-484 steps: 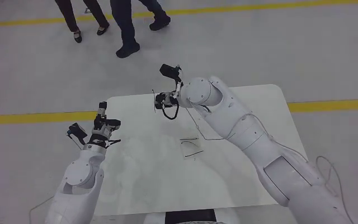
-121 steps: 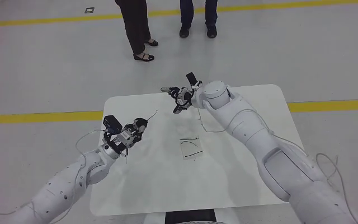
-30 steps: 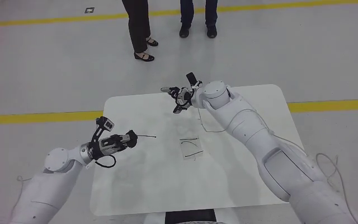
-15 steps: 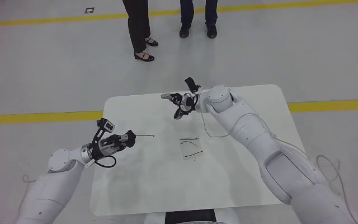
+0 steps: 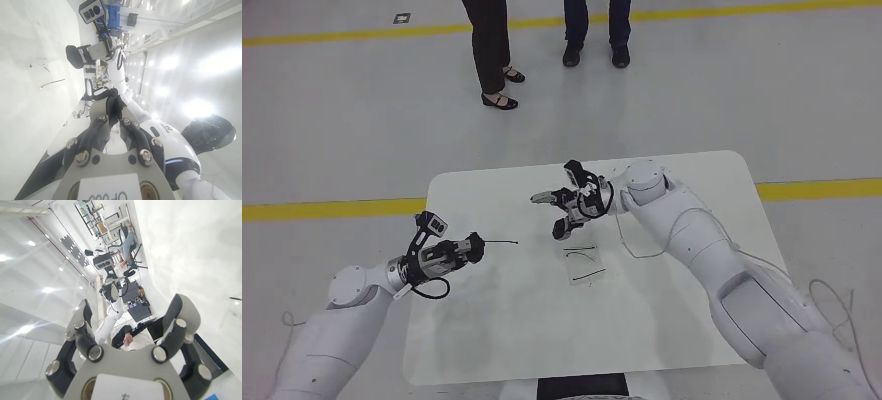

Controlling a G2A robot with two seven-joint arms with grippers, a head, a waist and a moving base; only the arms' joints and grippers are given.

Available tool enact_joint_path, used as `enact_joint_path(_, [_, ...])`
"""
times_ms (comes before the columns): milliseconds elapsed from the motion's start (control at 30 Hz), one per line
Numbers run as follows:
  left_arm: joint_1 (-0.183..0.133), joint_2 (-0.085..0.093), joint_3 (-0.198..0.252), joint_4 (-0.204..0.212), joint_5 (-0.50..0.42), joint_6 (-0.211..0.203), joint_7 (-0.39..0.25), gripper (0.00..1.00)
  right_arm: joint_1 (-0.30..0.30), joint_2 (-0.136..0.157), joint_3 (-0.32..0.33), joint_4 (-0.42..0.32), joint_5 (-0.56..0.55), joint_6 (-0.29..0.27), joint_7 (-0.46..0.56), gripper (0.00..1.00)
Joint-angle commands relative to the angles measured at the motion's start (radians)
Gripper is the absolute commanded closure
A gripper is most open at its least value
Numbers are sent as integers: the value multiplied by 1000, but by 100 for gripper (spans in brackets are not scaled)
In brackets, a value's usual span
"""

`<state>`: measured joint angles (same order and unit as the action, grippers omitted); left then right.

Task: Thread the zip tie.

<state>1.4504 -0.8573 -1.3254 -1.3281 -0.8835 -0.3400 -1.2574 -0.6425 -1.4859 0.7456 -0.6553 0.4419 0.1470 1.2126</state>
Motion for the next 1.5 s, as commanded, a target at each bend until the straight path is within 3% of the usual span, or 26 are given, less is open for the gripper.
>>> enact_joint_path(0, [0, 0, 0, 0, 0, 0, 0, 100, -31, -2, 21, -3, 76, 13, 27, 0])
enact_joint_path(167, [0, 0, 0, 0, 0, 0, 0, 100, -75, -4, 72, 23, 247, 18, 167, 0])
enact_joint_path(367, [0, 0, 0, 0, 0, 0, 0, 100, -111, -18, 58, 21, 356, 31, 177, 0])
enact_joint_path(600, [0, 0, 0, 0, 0, 0, 0, 100, -120, -41, 8, 61, 378, -10, 177, 0])
enact_joint_path(700, [0, 0, 0, 0, 0, 0, 0, 100, -106, -46, -16, 75, 336, -51, 177, 0])
enact_joint_path(900, [0, 0, 0, 0, 0, 0, 0, 100, -106, -46, -16, 75, 336, -51, 177, 0])
enact_joint_path(1100, [0, 0, 0, 0, 0, 0, 0, 100, -157, -44, -2, 16, 351, -60, 157, 0])
enact_joint_path(1167, [0, 0, 0, 0, 0, 0, 0, 100, -169, -46, -2, 12, 360, -63, 165, 50])
enact_joint_path(1400, [0, 0, 0, 0, 0, 0, 0, 100, -189, -56, -4, 10, 400, -102, 177, 71])
enact_joint_path(1467, [0, 0, 0, 0, 0, 0, 0, 100, -192, -57, -10, 7, 405, -109, 177, 71])
